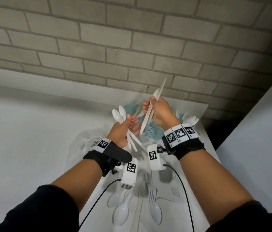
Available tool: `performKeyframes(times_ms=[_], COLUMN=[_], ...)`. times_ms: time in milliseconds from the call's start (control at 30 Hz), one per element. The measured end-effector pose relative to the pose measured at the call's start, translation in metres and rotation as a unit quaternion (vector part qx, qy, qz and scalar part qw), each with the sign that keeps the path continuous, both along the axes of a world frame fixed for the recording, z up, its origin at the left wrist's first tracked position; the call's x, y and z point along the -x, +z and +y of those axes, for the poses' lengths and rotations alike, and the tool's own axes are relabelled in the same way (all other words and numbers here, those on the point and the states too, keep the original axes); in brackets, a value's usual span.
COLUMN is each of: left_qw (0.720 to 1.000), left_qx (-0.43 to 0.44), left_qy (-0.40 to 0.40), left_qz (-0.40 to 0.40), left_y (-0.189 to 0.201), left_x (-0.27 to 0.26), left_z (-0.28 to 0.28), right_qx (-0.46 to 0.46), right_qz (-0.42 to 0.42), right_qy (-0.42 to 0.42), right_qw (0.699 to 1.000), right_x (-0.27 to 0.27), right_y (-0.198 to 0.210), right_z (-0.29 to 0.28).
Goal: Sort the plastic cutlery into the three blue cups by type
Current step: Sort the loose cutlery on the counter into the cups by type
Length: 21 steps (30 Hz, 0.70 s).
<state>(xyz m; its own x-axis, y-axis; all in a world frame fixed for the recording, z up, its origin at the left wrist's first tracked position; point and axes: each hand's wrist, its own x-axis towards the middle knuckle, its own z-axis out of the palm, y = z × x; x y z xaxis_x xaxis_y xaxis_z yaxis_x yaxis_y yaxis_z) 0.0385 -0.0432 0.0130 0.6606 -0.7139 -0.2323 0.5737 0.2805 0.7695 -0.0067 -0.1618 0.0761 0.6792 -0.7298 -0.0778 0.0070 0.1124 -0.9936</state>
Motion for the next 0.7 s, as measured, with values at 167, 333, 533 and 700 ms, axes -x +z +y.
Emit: performKeyframes(times_ms=[167,333,533,700], left_qw=[0.999,0.992,0.988,0.991], left_qx=[-0.039,0.027,0.052,0.058], left_qy=[0.014,-0.063,-0.091,-0.1], left_qz=[0.008,0.108,0.116,0.074], left_y=[-0.003,0.0,-0.004,-0.002], left_x=[-0.009,-0.02,-0.024,-0.02], left_z=[0.0,0.006,0.016,0.017], right_qx=[0.013,0.095,0.116,0.146], right_qz=[-0.128,-0.131,-0.01,0.003], right_qy=[-0.067,-0.067,-0.004,-0.007], right_qw=[0.989,0.985,0.993,0.989], right_x=[-0.027,-0.048,-0.059,-0.053], right_y=[0.008,-0.013,-0.038,-0.034], right_z=[-0.013,-0.016,-0.015,-0.016])
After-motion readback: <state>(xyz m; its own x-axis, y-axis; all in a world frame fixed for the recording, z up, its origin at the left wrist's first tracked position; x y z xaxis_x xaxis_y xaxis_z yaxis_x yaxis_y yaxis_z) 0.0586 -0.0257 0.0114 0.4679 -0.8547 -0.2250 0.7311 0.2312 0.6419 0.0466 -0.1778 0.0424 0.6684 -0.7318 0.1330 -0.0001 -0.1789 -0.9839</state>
